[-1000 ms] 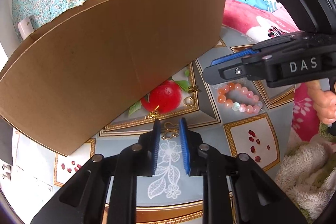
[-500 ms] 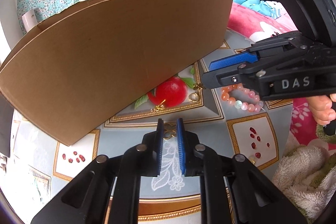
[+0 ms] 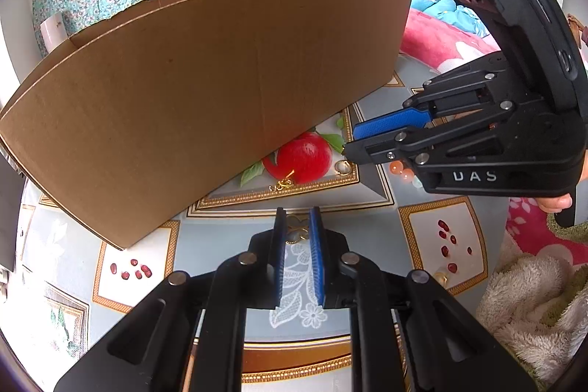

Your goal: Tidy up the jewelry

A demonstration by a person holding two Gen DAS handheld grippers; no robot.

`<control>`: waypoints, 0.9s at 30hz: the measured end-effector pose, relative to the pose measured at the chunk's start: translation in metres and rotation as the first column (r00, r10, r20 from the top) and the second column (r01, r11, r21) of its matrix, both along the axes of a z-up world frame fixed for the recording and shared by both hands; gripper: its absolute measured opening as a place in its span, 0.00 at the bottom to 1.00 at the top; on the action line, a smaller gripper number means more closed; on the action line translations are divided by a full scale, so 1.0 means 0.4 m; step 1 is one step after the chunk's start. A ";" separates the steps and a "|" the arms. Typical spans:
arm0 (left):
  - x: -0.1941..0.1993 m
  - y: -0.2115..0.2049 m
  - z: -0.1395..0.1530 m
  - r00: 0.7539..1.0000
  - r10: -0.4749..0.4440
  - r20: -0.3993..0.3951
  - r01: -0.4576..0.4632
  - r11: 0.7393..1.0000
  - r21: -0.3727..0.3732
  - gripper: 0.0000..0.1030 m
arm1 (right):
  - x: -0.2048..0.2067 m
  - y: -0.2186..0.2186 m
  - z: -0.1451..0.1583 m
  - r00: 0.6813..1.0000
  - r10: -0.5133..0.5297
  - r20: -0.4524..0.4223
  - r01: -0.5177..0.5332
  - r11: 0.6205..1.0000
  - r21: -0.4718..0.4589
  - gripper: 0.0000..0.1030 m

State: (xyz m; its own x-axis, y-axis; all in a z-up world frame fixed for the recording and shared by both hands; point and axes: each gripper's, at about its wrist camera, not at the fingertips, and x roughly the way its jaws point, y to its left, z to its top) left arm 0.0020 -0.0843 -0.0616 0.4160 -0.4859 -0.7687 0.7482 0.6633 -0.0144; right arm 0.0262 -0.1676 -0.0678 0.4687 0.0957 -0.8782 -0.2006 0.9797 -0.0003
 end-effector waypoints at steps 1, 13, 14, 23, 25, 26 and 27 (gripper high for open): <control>0.000 0.000 0.000 1.000 0.000 0.000 0.000 1.000 0.000 0.12 | 0.001 0.003 0.000 1.000 0.001 0.001 -0.001 1.000 -0.002 0.13; -0.002 -0.001 0.000 1.000 0.002 0.004 -0.002 1.000 -0.001 0.12 | 0.022 0.058 -0.005 0.999 0.032 0.002 -0.032 0.999 -0.018 0.07; -0.003 0.000 0.000 1.000 0.003 0.005 -0.003 1.000 -0.001 0.12 | 0.022 0.063 -0.004 1.000 0.031 0.006 -0.031 0.999 -0.018 0.07; -0.002 -0.001 -0.001 1.000 0.002 0.005 -0.002 1.000 0.000 0.12 | 0.001 0.024 -0.008 1.000 0.014 0.017 -0.014 1.000 0.010 0.05; -0.003 -0.001 -0.002 1.000 0.003 0.005 -0.003 1.000 -0.001 0.12 | -0.005 0.013 -0.004 1.000 0.010 0.022 -0.011 1.000 0.016 0.05; -0.003 0.000 -0.002 1.000 0.003 0.005 -0.003 1.000 -0.002 0.12 | -0.008 0.009 -0.001 1.000 0.008 0.026 -0.008 1.000 0.018 0.05; -0.003 0.000 -0.002 1.000 0.003 0.005 -0.003 1.000 -0.002 0.12 | -0.009 0.003 0.005 1.000 0.004 0.030 -0.005 1.000 0.018 0.05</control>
